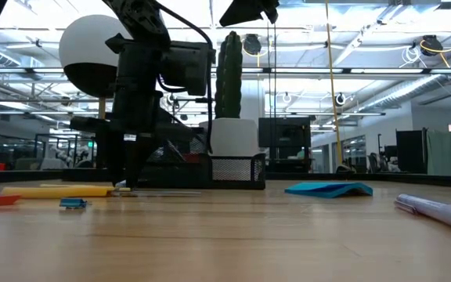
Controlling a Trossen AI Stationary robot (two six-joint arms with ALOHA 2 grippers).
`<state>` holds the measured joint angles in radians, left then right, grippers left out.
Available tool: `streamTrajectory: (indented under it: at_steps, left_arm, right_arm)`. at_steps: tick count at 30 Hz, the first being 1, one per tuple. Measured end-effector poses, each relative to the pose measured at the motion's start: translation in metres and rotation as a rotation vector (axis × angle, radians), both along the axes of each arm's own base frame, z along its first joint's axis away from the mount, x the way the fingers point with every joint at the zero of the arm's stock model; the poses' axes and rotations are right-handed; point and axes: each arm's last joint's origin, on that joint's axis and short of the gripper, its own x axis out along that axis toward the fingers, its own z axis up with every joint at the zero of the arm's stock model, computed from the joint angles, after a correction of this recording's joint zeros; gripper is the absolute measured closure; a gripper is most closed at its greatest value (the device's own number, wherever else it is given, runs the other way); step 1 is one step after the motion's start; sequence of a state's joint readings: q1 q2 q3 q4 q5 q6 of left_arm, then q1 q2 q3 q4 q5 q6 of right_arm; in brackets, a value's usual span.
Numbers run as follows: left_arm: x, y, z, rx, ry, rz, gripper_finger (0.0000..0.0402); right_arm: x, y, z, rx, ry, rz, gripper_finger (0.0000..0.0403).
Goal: Pick and place office supplies into organizer
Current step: Put the blue pen into the desk organizer
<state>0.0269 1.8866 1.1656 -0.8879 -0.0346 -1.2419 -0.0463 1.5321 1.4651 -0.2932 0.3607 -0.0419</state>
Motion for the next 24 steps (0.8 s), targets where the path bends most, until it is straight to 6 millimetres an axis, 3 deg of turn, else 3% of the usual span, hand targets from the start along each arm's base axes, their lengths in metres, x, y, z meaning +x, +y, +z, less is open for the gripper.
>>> streamTrajectory:
  at_steps: [24]
  left_arm:
    - [0.0018,0.0001,-0.0002,0.004,-0.018,0.041,0.0289]
  right_arm:
    - [0.0000,0.0000,0.0000,0.000,0.000,0.000,0.0399]
